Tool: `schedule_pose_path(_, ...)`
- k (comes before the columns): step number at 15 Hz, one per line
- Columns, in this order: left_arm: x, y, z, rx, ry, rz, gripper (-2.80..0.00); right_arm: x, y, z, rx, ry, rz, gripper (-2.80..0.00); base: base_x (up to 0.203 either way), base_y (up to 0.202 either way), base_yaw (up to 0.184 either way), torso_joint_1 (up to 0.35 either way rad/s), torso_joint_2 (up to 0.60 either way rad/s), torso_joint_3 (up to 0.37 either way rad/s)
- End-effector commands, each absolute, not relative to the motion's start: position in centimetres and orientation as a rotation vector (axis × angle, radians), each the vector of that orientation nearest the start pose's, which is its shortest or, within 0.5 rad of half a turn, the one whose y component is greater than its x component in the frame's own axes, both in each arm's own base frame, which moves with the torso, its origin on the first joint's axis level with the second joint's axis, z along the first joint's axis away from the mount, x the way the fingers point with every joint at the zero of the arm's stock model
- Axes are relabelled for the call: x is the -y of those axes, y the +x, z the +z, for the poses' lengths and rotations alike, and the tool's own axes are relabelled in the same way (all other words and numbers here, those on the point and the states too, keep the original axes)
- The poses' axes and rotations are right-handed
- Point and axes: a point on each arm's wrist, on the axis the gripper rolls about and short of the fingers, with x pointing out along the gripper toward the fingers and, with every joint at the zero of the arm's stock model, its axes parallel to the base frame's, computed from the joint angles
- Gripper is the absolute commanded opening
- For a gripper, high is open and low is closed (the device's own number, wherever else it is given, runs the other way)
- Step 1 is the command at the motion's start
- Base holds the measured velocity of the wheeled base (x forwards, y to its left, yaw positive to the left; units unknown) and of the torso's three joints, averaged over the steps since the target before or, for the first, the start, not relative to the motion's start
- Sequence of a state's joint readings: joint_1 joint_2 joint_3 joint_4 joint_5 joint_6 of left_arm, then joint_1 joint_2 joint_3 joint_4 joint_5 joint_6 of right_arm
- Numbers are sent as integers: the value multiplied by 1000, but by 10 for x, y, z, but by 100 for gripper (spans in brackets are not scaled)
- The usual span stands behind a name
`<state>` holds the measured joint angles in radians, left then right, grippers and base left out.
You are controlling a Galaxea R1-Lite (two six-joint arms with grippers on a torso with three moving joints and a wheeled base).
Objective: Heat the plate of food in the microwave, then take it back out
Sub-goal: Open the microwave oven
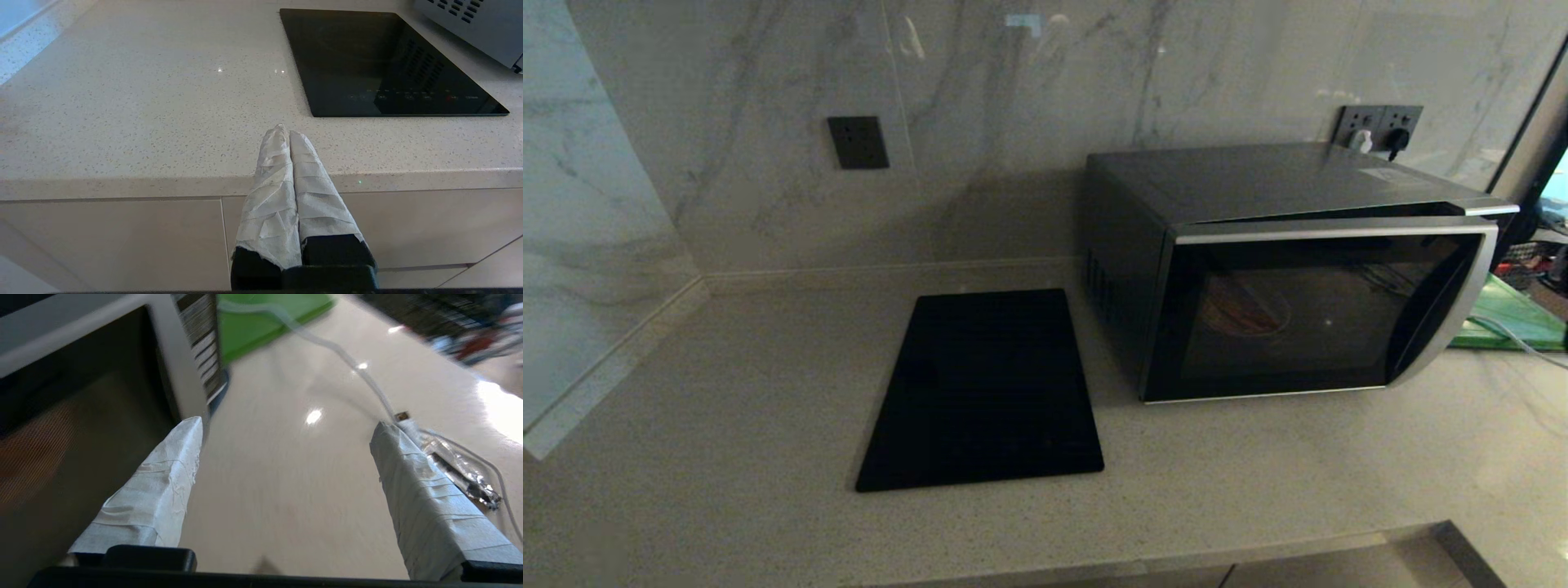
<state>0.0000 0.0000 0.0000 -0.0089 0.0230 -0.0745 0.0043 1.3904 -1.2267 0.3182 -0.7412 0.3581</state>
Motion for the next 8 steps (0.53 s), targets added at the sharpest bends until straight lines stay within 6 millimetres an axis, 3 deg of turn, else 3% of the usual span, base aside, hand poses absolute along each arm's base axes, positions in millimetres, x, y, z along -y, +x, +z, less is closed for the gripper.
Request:
schedule_pose_path(1, -1, -23, 76, 9, -75, 23, -280, 23, 182, 323, -335, 222, -642, 0, 0, 0, 0, 0, 0, 0)
schedule_pose_path(5, -1, -23, 76, 9, -75, 23, -280, 29, 158, 345, -473, 211, -449, 0, 0, 0, 0, 0, 0, 0)
schedule_pose_path(8, -1, -23, 76, 9, -75, 23, -280, 27, 159, 367, -485, 201, -361, 0, 0, 0, 0, 0, 0, 0)
